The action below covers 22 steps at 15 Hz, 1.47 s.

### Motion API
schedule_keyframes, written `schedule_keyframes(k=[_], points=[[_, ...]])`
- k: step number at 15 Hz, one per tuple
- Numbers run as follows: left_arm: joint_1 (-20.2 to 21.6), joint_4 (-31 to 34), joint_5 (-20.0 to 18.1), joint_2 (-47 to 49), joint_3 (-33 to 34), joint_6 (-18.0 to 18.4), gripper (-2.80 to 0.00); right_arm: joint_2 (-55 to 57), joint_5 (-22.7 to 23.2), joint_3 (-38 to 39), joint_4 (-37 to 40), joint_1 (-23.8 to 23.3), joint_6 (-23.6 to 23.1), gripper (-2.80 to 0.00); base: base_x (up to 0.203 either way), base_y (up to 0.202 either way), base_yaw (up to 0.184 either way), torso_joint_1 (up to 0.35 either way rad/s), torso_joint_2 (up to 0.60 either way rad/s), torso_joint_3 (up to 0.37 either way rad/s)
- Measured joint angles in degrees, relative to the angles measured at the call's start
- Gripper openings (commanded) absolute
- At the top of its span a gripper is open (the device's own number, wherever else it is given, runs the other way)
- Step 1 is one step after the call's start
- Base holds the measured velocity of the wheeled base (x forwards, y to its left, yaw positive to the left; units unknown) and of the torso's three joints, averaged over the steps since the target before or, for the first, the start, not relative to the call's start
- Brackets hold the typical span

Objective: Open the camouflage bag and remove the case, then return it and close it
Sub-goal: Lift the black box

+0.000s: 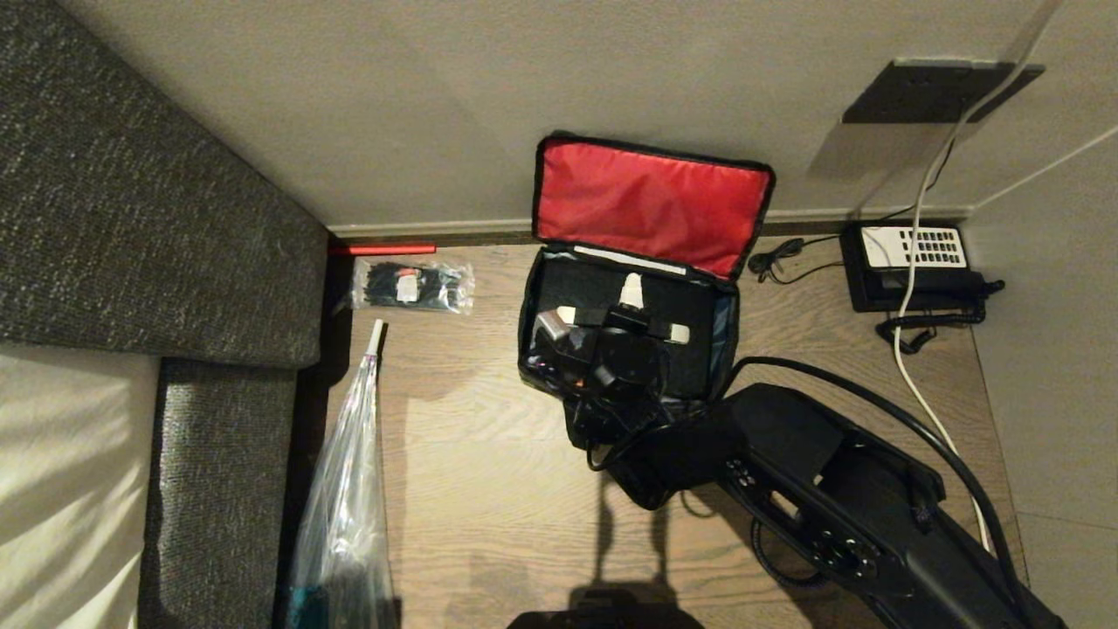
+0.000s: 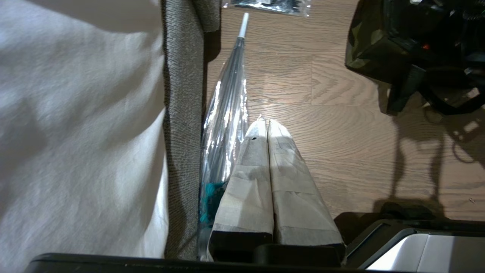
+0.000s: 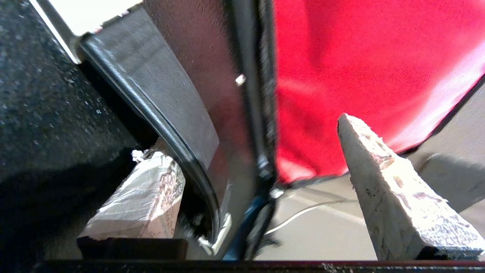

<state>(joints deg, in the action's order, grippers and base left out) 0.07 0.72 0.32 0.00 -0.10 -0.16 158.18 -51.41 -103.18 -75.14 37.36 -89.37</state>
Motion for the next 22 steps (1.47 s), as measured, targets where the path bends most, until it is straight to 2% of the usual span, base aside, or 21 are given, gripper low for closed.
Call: schedule_keyframes(k=[4,15,16,22], points=[[0.02,-0.03,-0.01,0.0,0.0,0.06,-2.8,2.13,0.54,-4.96,0.97,-2.77,-5.06,0.0,0.0,0.0,0.0,0.0,0.0,0.0],[0.0,-0.05,-0.02,0.0,0.0,0.0,-2.8,4.83,0.22,-7.34,0.91,-4.75,-6.05,0.0,0.0,0.0,0.0,0.0,0.0,0.0],[0.0,-0.04,0.01,0.0,0.0,0.0,-2.8,5.01,0.2,-7.43,0.87,-4.78,-6.03,-2.8,0.0,0.0,0.0,0.0,0.0,0.0],[0.0,-0.02,-0.01,0.0,0.0,0.02,-2.8,5.88,-0.21,-6.69,1.58,-4.86,-5.42,-2.8,0.0,0.0,0.0,0.0,0.0,0.0]])
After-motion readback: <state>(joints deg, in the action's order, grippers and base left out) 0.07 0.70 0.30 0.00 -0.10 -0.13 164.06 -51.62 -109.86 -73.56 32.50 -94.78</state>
